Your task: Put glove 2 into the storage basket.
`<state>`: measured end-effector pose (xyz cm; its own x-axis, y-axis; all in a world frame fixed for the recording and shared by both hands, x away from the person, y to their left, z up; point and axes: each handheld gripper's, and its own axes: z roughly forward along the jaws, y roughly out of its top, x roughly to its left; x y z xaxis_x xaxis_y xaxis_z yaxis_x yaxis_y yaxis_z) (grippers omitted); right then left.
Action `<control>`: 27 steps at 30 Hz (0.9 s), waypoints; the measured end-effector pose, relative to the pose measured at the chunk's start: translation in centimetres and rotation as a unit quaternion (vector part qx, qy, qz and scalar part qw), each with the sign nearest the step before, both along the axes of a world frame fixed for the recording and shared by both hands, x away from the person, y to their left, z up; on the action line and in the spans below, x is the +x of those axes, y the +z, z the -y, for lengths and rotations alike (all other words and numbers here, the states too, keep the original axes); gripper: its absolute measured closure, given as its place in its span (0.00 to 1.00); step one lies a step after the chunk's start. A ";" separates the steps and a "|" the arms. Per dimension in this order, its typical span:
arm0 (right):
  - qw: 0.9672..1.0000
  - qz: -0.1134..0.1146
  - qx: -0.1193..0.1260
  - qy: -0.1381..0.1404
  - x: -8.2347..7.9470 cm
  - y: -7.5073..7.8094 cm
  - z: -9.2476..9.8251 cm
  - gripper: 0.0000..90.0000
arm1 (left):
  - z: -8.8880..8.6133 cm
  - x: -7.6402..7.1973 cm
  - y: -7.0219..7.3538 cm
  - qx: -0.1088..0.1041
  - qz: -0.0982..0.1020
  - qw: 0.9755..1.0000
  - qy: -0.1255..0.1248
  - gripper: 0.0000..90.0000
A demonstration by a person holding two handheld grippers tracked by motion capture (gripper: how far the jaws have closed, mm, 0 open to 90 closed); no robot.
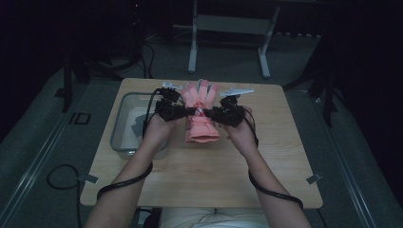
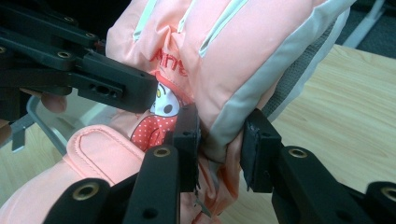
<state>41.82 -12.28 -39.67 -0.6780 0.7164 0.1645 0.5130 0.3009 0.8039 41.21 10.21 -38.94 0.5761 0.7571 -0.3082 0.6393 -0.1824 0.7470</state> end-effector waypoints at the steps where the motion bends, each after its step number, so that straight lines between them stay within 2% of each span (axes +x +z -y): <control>1: 1.000 0.000 0.000 0.002 0.0 0.2 -0.3 0.78 | -0.3 -0.1 0.1 0.000 0.002 1.000 0.002 0.83; 10: 1.000 0.006 -0.009 0.027 0.5 1.3 -3.8 0.78 | -3.6 -0.7 0.8 -0.004 0.006 1.000 0.029 0.83; 26: 0.997 -0.002 -0.019 0.074 1.3 1.1 -10.2 0.78 | -9.6 -2.1 0.4 -0.001 -0.003 0.997 0.080 0.83; 27: 0.997 -0.002 -0.019 0.074 1.3 1.1 -10.2 0.78 | -9.6 -2.1 0.4 -0.001 -0.003 0.997 0.080 0.83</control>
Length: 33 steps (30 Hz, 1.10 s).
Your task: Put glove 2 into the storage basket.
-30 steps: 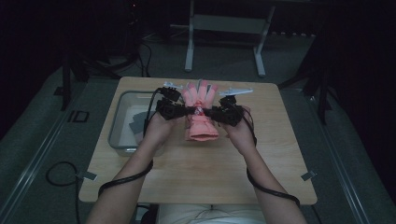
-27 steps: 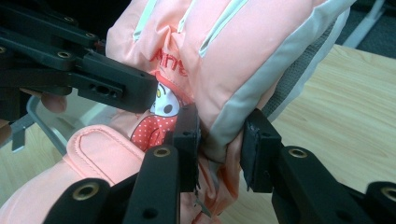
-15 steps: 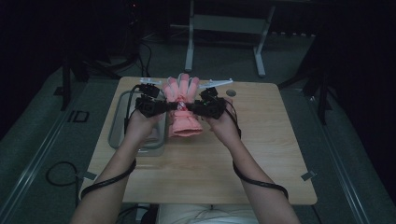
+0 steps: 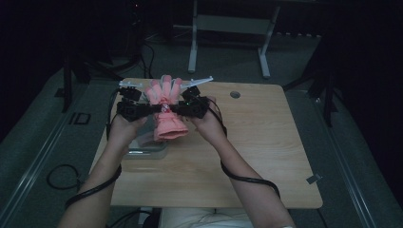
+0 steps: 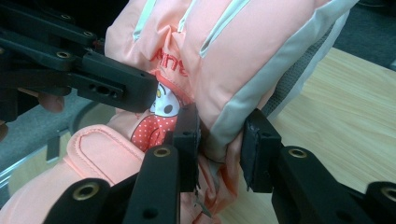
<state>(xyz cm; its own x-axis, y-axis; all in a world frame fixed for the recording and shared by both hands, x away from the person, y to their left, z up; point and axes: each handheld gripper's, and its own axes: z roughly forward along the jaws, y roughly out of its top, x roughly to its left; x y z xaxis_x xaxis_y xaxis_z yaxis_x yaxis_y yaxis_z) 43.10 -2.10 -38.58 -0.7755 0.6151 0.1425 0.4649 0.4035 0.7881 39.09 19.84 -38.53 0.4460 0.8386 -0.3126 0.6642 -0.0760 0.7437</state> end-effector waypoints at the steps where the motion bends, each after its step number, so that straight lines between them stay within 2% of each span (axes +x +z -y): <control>1: 1.000 -0.001 -0.001 0.004 0.0 -0.1 -0.5 0.78 | -1.2 -0.2 -0.3 -0.005 -0.003 1.000 0.008 0.83; 2: 1.000 -0.004 -0.006 0.011 0.1 -0.2 -1.7 0.78 | -1.6 -0.3 -0.4 -0.004 -0.004 1.000 0.013 0.83; 9: 0.999 -0.010 -0.018 0.030 0.6 -0.9 -4.9 0.78 | -4.2 -0.7 -1.6 -0.013 -0.009 0.999 0.040 0.83; 12: 0.999 -0.013 -0.021 0.034 1.0 -1.3 -5.7 0.78 | -4.9 -0.5 -2.3 -0.020 -0.008 0.999 0.040 0.83; 18: 0.998 -0.012 -0.046 0.032 1.9 -2.1 -6.7 0.78 | -5.7 0.6 -4.5 -0.059 -0.018 0.997 0.050 0.83; 23: 0.997 -0.025 -0.062 0.027 2.8 -3.7 -7.4 0.78 | -5.9 1.3 -6.5 -0.067 -0.035 0.995 0.063 0.83; 24: 0.997 -0.025 -0.062 0.027 2.8 -3.7 -7.4 0.78 | -5.9 1.3 -6.5 -0.067 -0.035 0.995 0.063 0.83; 28: 0.997 -0.028 -0.073 0.026 3.1 -5.2 -8.2 0.78 | -6.2 1.4 -7.9 -0.056 -0.040 0.995 0.069 0.83; 33: 0.994 -0.048 -0.089 0.030 3.3 -7.0 -8.6 0.78 | -5.9 1.6 -9.4 -0.035 -0.070 0.994 0.072 0.83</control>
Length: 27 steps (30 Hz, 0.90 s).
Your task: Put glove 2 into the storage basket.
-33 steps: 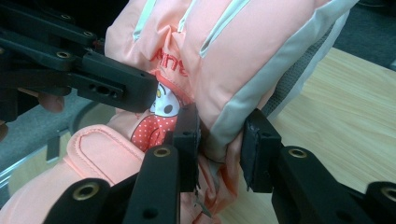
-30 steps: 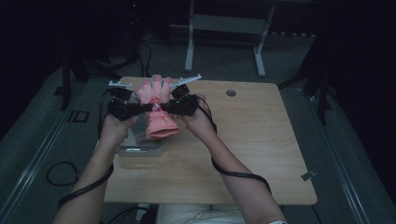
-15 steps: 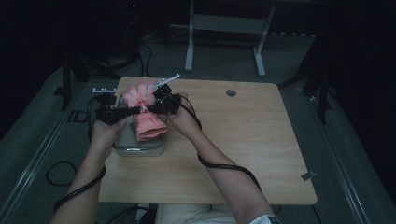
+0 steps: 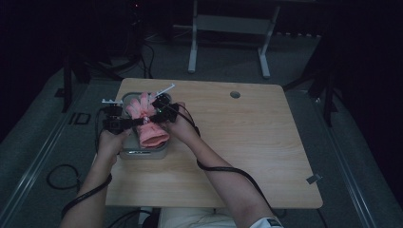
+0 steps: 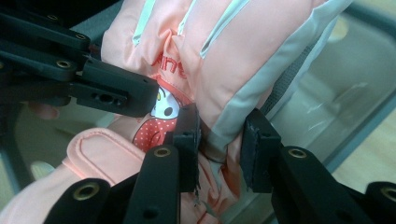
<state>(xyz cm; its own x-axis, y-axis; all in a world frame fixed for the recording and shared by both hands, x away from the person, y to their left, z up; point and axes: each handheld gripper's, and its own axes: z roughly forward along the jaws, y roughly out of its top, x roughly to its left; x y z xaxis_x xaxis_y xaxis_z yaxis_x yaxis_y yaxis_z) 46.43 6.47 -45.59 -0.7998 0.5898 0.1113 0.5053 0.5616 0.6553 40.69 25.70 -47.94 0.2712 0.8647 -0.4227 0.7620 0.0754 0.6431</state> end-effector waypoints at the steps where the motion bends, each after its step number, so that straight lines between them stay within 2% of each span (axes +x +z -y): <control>1: 1.000 -0.005 -0.002 0.000 0.1 -0.3 0.0 0.78 | 0.1 0.0 -0.2 0.006 -0.005 1.000 0.000 0.83; 3: 1.000 -0.011 -0.008 0.000 0.1 -0.8 -0.2 0.78 | 0.3 0.1 -0.4 0.023 -0.015 1.000 -0.001 0.82; 6: 1.000 -0.016 -0.016 0.001 0.2 -1.3 -0.5 0.78 | 0.8 0.4 -0.4 0.059 -0.028 0.998 0.001 0.82; 8: 1.000 -0.019 -0.017 -0.001 0.3 -1.6 -0.6 0.78 | 1.1 0.5 -0.4 0.073 -0.032 0.997 0.006 0.81; 9: 1.000 -0.019 -0.017 -0.001 0.3 -1.6 -0.6 0.78 | 1.1 0.5 -0.4 0.073 -0.032 0.997 0.006 0.80; 10: 1.000 -0.021 -0.018 -0.002 0.4 -1.7 -0.6 0.77 | 1.3 0.6 -0.4 0.084 -0.038 0.996 0.012 0.80; 13: 0.999 -0.029 -0.014 -0.004 0.9 -2.1 -0.5 0.75 | 1.5 0.8 -0.5 0.094 -0.043 0.994 0.021 0.76; 18: 0.999 -0.033 -0.010 -0.012 1.3 -2.1 -0.4 0.67 | 1.6 0.9 -0.4 0.116 -0.040 0.992 0.031 0.63; 24: 1.000 -0.026 -0.013 -0.011 1.4 -2.1 -0.1 0.61 | 2.2 0.7 -0.2 0.138 -0.033 0.989 0.030 0.62; 27: 1.000 -0.018 -0.009 -0.011 1.4 -1.7 0.3 0.58 | 2.4 0.6 0.1 0.151 -0.020 0.988 0.032 0.58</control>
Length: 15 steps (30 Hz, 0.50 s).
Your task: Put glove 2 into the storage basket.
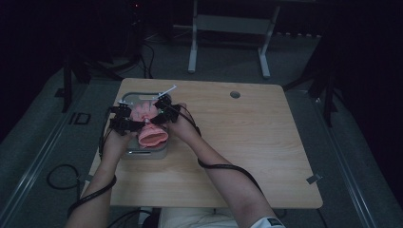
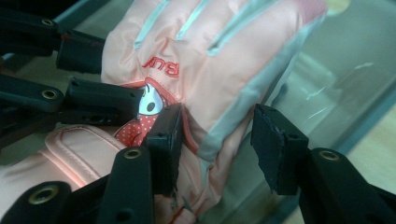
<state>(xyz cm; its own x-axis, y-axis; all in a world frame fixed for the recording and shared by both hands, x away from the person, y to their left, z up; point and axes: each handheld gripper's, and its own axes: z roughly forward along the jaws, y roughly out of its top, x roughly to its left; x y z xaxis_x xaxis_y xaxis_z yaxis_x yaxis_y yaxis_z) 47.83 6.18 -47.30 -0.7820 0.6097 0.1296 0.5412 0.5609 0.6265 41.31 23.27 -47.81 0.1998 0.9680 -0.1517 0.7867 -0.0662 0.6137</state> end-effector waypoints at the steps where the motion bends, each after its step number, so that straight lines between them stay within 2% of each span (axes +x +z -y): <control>1: 1.000 0.003 0.003 0.001 0.0 0.3 0.2 0.57 | 0.0 0.0 0.1 0.001 0.003 1.000 0.002 0.56; 4: 1.000 0.008 0.014 0.000 0.0 1.0 0.8 0.56 | 0.1 0.1 0.1 0.006 0.007 1.000 0.005 0.52; 11: 0.999 0.016 0.030 0.003 -0.4 1.6 1.9 0.53 | 0.9 0.3 0.2 0.017 0.013 1.000 0.004 0.54; 13: 0.999 0.014 0.033 0.002 -0.5 1.5 2.2 0.53 | 0.7 0.2 0.3 0.013 0.015 1.000 0.006 0.52; 15: 0.999 0.012 0.041 0.003 -0.6 1.7 2.5 0.53 | 0.2 0.1 0.6 0.003 0.022 1.000 0.008 0.46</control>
<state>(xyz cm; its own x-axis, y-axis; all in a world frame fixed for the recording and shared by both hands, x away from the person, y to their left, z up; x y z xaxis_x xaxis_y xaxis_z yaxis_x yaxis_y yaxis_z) 47.23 3.63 -45.63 -0.7890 0.5929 0.1610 0.5227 0.5102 0.6830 41.37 23.08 -47.18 0.1910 0.9720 -0.1366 0.7605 -0.0586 0.6466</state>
